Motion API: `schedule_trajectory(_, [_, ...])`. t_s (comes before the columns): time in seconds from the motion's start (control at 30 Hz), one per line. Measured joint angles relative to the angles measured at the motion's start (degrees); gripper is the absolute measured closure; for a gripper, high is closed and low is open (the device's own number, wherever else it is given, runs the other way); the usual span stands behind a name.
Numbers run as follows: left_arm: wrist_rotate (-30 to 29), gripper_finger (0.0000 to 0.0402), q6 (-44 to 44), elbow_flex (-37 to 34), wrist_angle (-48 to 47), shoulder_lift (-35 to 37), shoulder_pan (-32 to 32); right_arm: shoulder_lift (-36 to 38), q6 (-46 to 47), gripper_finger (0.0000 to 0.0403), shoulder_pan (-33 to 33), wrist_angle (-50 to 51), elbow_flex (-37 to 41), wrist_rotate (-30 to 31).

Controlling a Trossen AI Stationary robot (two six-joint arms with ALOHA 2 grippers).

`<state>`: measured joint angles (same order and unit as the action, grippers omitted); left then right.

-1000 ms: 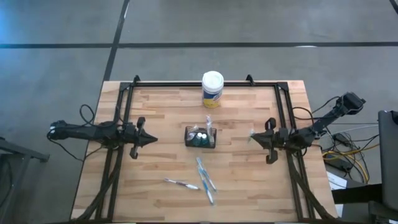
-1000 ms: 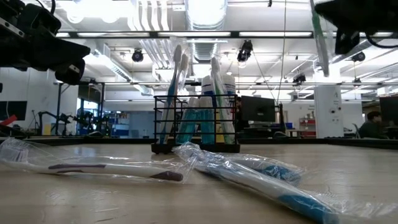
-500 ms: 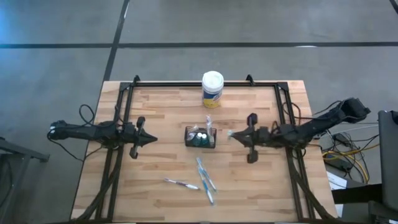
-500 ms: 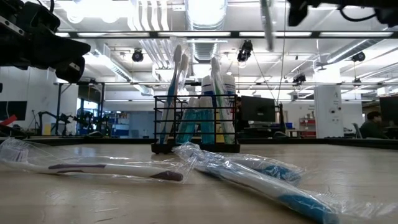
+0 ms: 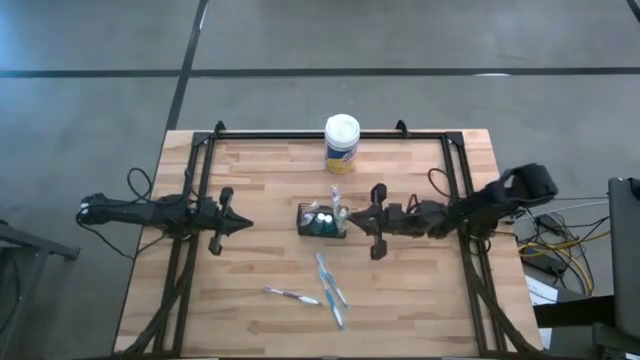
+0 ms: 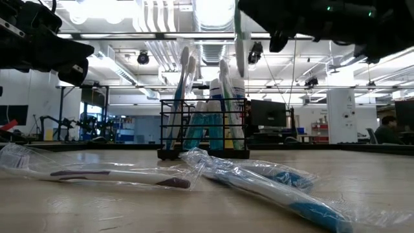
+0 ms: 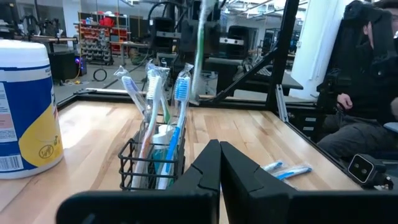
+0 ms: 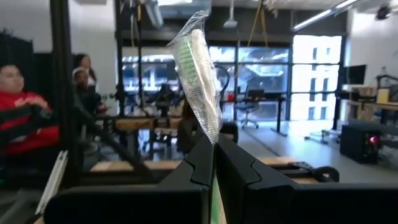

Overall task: Pick & Place toothbrushing station
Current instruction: Put the green toothbrush into the wire organizer

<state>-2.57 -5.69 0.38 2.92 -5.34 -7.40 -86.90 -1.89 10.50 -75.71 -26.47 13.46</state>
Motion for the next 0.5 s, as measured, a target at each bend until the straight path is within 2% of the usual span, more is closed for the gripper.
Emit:
schedule_trajectory(0.2, [0.11,0.0396,-0.02,0.0,0.02,0.0,0.01,-8.37,0.14,0.0395,-1.46,-10.94,0.18,0.07])
schedule_trajectory(0.5, [0.17,0.0396,-0.09,-0.02,0.02,0.02,0.01,-15.71,1.82,0.0395,-2.48,-13.98,0.25,4.95])
